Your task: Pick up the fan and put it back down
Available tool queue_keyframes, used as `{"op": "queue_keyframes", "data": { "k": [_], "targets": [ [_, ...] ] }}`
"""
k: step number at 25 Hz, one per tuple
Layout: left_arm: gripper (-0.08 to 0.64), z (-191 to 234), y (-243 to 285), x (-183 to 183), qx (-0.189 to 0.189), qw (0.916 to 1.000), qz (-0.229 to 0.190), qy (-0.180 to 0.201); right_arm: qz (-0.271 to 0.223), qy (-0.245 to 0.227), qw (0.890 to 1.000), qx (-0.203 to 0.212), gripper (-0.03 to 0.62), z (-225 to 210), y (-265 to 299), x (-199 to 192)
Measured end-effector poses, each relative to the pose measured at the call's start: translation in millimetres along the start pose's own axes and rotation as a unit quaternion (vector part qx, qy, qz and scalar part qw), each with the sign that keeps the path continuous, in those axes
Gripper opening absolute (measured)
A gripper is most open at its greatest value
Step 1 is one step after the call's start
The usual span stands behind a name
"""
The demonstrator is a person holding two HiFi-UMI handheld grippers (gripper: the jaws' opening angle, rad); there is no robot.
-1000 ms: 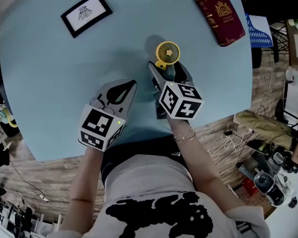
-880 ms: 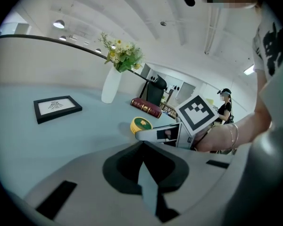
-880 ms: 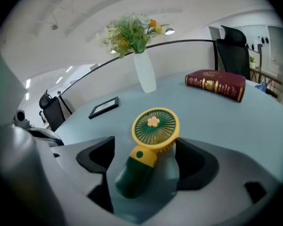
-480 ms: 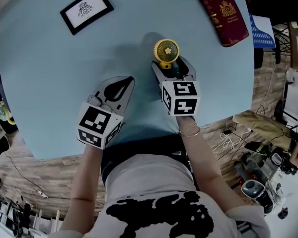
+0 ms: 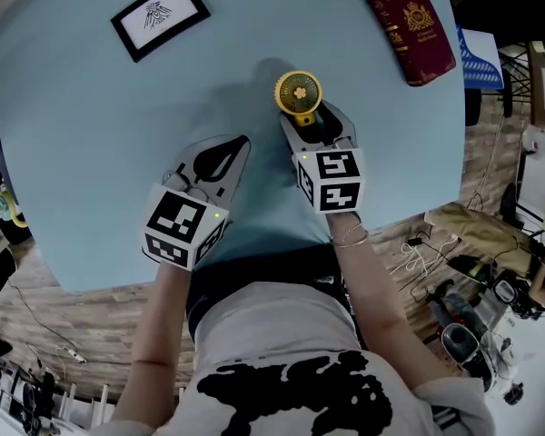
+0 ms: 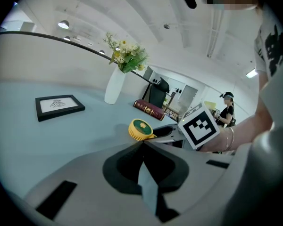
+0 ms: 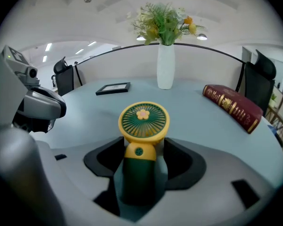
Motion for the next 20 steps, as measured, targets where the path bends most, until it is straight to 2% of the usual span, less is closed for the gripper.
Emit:
{"op": "queue_keyframes", "data": {
  "k": [1, 20],
  "targets": [
    [0.011, 0.0, -0.1, -0.5, 0.0, 1.0, 0.0, -0.001, -0.002, -0.002, 1.0, 0.001, 0.26, 1.3, 0.3, 0.2],
    [0.011, 5.2, -14.1, 1.0, 0.008, 0.9998, -0.017, -0.006, 0.006, -0.007, 1.0, 0.012, 0.232, 0.9, -1.4, -0.4]
  ]
}}
Point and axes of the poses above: the fingertips, and each gripper's own axes: y forward along the fingers, z to its left, x out of its top, the point moved 3 cm from there along -y, backward along the fingers, and after that the axes turned 5 degrees about x, right-handed, at the moved point
